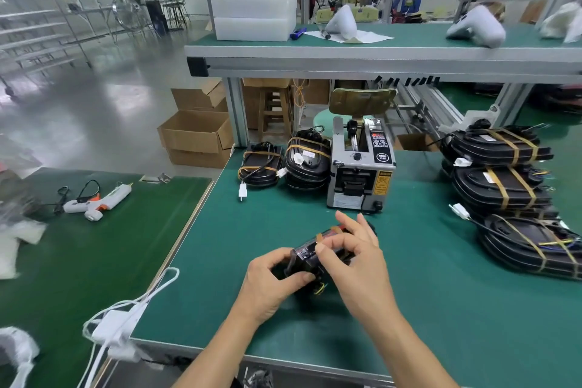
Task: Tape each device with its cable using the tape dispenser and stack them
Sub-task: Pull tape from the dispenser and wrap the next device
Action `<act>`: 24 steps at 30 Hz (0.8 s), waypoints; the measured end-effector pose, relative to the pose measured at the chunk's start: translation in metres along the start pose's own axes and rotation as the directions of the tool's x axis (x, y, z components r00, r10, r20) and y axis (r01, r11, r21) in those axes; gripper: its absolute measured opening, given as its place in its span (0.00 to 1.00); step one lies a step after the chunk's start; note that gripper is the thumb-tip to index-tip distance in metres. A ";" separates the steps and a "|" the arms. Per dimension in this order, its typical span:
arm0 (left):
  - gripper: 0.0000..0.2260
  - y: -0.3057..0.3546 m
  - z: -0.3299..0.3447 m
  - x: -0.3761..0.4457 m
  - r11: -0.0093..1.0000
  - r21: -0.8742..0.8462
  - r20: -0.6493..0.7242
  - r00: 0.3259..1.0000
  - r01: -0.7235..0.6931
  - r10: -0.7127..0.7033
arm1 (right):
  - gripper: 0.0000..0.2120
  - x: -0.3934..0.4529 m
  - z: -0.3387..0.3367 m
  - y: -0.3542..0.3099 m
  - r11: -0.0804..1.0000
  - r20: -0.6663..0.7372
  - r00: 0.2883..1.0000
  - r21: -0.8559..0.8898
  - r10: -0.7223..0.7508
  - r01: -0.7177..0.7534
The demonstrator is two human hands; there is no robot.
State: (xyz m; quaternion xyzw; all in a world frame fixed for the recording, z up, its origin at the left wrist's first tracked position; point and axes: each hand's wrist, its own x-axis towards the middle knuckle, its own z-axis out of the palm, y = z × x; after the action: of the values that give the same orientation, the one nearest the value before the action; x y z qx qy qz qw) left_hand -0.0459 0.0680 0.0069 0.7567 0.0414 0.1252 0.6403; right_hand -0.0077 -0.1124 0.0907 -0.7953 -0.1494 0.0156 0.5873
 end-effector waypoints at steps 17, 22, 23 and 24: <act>0.14 -0.003 0.000 0.001 1.000 0.014 -0.003 1.000 0.004 -0.004 | 0.12 -0.010 0.016 0.004 0.998 -0.064 0.998 0.052 0.027 -0.024; 0.12 -0.002 0.000 0.001 1.000 0.009 -0.008 1.000 -0.004 0.004 | 0.11 -0.009 0.018 0.002 0.999 -0.073 0.997 0.036 0.034 -0.031; 0.12 -0.001 0.000 0.001 1.000 0.007 -0.008 1.000 -0.003 0.003 | 0.10 -0.010 0.018 0.001 0.999 -0.074 0.997 0.034 0.034 -0.031; 0.12 -0.001 0.000 0.001 1.000 0.005 -0.006 1.000 -0.005 0.005 | 0.10 -0.010 0.018 0.001 0.999 -0.075 0.997 0.031 0.033 -0.031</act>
State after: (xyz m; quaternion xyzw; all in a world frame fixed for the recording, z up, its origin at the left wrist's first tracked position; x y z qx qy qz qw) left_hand -0.0452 0.0685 0.0058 0.7581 0.0420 0.1289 0.6378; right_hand -0.0203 -0.0988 0.0828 -0.7888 -0.1143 -0.0028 0.6039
